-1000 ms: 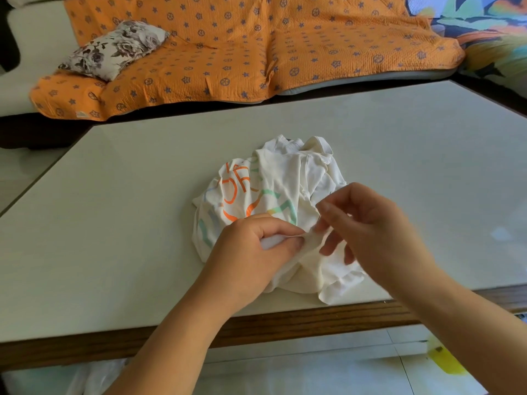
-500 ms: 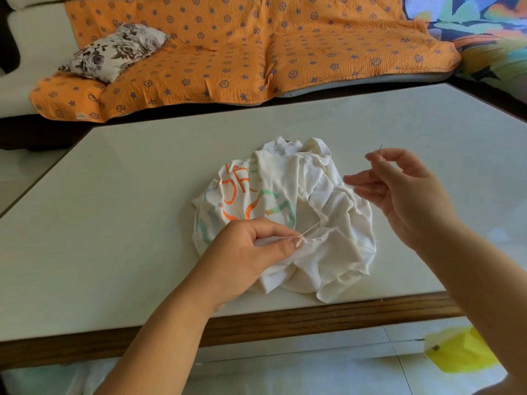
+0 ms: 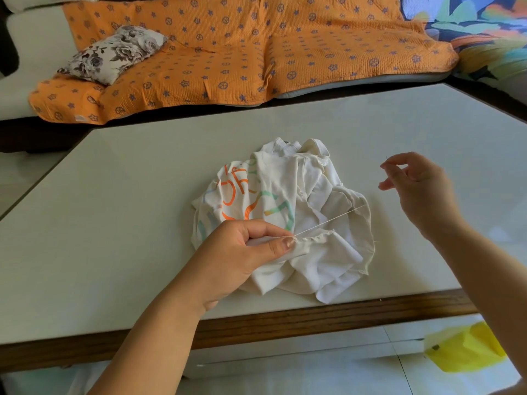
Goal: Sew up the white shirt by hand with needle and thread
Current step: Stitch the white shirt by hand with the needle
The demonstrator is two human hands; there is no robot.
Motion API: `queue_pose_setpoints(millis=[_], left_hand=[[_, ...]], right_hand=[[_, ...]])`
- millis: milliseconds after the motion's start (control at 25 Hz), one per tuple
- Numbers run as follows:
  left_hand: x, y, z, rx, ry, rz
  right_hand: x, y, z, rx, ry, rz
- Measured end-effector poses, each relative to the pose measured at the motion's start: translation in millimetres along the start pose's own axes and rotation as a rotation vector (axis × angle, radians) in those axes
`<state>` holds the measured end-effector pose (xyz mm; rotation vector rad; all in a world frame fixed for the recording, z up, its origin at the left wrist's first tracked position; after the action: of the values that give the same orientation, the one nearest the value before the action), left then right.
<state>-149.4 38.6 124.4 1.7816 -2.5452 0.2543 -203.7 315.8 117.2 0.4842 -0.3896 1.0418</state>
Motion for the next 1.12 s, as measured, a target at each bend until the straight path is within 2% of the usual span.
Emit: queue_pose_setpoints(millis=[120, 240, 400, 480, 840, 1120], left_hand=[[0.5, -1.0, -0.1, 0.009, 0.004, -0.004], [-1.1, -1.2, -1.1, 0.007, 0.056, -0.027], [-8.3, -1.0, -6.4, -0.037, 0.100, -0.061], [-8.1, -0.8, -6.5, -0.040, 0.141, -0.083], [2.6, -0.5, -4.7, -0.059, 0.279, -0.105], [1.1, 1.2, -4.4, -0.053, 0.218, -0.098]], right_hand=[[-4.0, -6.9, 4.2, -0.024, -0.045, 0.058], [-12.4, -30.2, 29.5, 0.030, -0.014, 0.159], [-24.0, -85.7, 69.1, 0.092, 0.186, 0.445], [-29.9, -103.5, 73.3, 0.105, 0.193, 0.539], [-25.1, -101.8, 68.2, -0.003, 0.222, 0.574], [-24.6, -98.6, 67.5, 0.054, 0.181, 0.582]])
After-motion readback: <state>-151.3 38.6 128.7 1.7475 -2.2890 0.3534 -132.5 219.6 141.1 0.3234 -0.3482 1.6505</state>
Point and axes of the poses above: each hand's wrist, its own y-axis towards the middle knuckle, its own x-axis out of the back of the hand, z = x × y, the point moved 3 cm from there along y, towards the middle knuckle, and after that the axes turned 3 degrees about -y, right-handed, at the moved point
